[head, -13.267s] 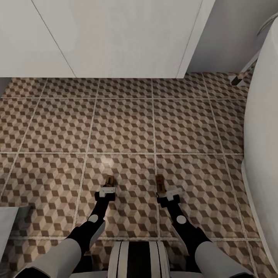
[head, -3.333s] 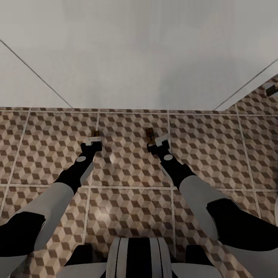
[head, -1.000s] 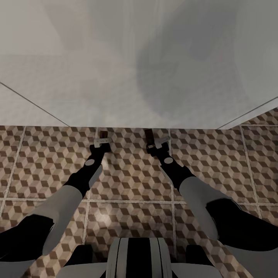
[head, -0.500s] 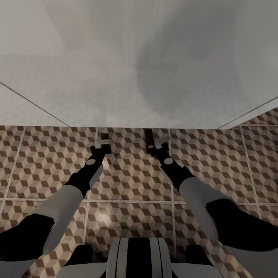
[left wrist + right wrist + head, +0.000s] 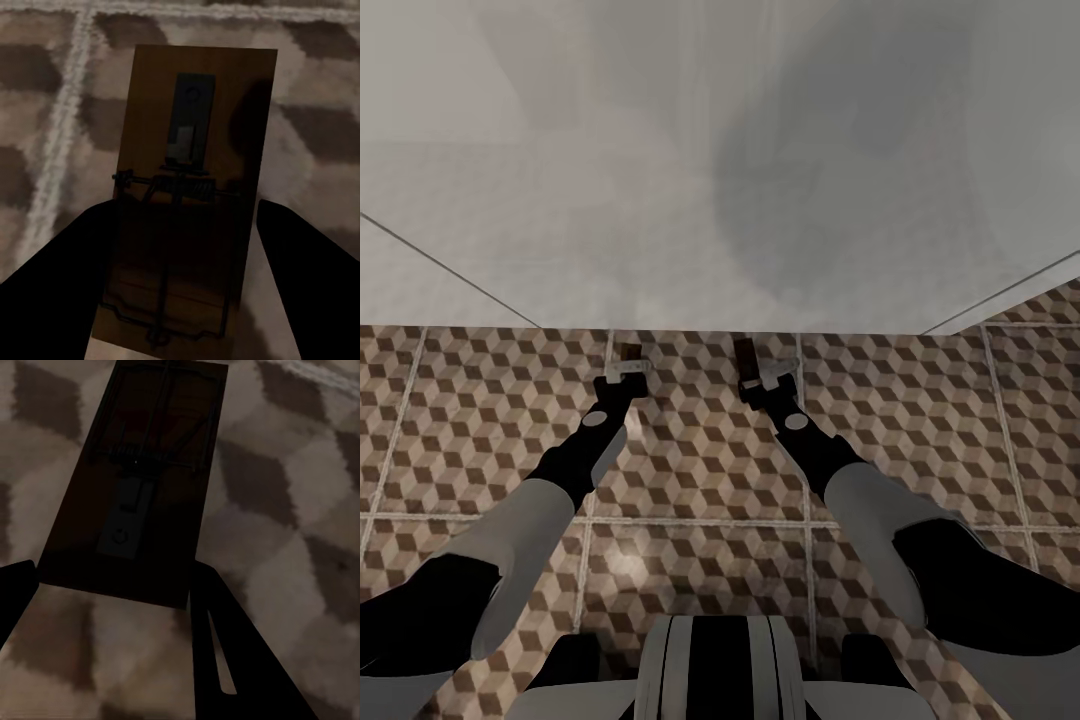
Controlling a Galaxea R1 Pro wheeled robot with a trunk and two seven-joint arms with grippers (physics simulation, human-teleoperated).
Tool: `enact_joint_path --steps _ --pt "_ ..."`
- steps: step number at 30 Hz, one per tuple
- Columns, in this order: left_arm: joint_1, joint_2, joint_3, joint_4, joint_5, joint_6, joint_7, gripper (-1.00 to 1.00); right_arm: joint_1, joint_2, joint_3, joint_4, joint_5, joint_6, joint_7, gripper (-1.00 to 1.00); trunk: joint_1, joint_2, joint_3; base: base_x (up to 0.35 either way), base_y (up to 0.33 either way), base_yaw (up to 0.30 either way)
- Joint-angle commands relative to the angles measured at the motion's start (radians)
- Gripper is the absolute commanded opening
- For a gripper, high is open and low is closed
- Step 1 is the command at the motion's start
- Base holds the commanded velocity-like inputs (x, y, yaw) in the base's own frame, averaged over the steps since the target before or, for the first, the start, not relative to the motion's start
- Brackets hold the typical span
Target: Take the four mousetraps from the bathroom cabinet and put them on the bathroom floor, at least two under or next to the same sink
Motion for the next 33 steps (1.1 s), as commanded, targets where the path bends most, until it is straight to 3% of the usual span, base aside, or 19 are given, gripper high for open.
enact_joint_path --steps 1,20,26,33 --pt "-0.001 0.002 -0.008 0.001 0.010 -0.005 0.008 -1.00 0.000 0.000 0.003 0.001 0.006 -0.002 -0.006 -1.00 0.000 0.000 0.000 0.000 0.000 0.000" --pt "-0.001 0.007 -0.010 0.004 0.010 -0.015 0.008 -1.00 0.000 0.000 0.003 0.021 0.005 -0.005 -0.003 -1.00 0.000 0.000 0.000 0.000 0.000 0.000" --pt "-0.001 0.007 -0.011 0.004 0.010 -0.015 0.008 -1.00 0.000 0.000 0.003 0.068 0.004 -0.070 -0.003 -1.00 0.000 0.000 0.000 0.000 0.000 0.000" --pt "-0.001 0.008 -0.011 0.004 0.010 -0.017 0.008 -1.00 0.000 0.000 0.003 0.074 0.004 -0.086 -0.003 -1.00 0.000 0.000 0.000 0.000 0.000 0.000"
